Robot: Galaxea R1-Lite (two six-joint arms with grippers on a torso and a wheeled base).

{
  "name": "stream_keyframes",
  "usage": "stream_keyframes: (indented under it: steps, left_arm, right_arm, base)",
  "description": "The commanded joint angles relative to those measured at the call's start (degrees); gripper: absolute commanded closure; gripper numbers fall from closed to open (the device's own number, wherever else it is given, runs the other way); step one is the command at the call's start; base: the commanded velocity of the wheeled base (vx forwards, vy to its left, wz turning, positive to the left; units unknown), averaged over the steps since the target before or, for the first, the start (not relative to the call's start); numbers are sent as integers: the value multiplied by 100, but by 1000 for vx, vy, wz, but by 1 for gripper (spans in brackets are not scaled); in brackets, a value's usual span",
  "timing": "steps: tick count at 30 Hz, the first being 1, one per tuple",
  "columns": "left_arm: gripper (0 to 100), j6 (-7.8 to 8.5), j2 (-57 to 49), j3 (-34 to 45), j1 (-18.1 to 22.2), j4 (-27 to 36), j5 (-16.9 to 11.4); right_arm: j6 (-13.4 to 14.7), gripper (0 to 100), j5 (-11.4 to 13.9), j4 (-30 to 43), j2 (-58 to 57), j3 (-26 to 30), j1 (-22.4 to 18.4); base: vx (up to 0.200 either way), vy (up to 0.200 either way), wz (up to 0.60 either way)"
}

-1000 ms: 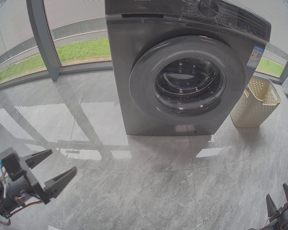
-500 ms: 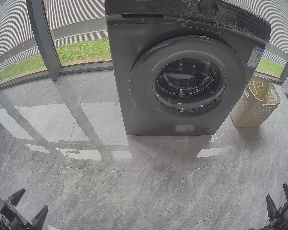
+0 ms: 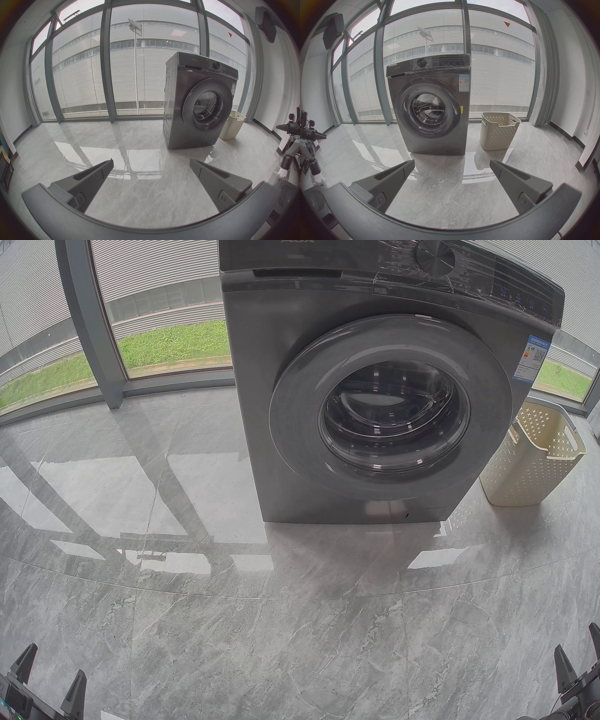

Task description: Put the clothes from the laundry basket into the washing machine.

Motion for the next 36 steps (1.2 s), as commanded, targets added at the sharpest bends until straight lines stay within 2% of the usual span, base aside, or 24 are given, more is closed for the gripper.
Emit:
stream_keyframes:
  steps: [1,9,27,36]
  left_arm:
    - [0,10,-344,101,162,-11,-46]
    - [0,1,-344,101,179,-2,-2]
    - [0,-43,-344,101,170,-11,25]
    - [0,-34,-344,92,162,-2,25]
  right_arm:
    - [-3,0,2,-4,-84,92,1]
    - [-3,0,2,-4,-84,92,1]
    - [6,0,2,-4,-84,92,1]
    - [-3,0,2,5,-84,92,1]
  base:
    - [0,0,0]
    - [0,0,0]
    - [0,-200,0]
    - [0,0,0]
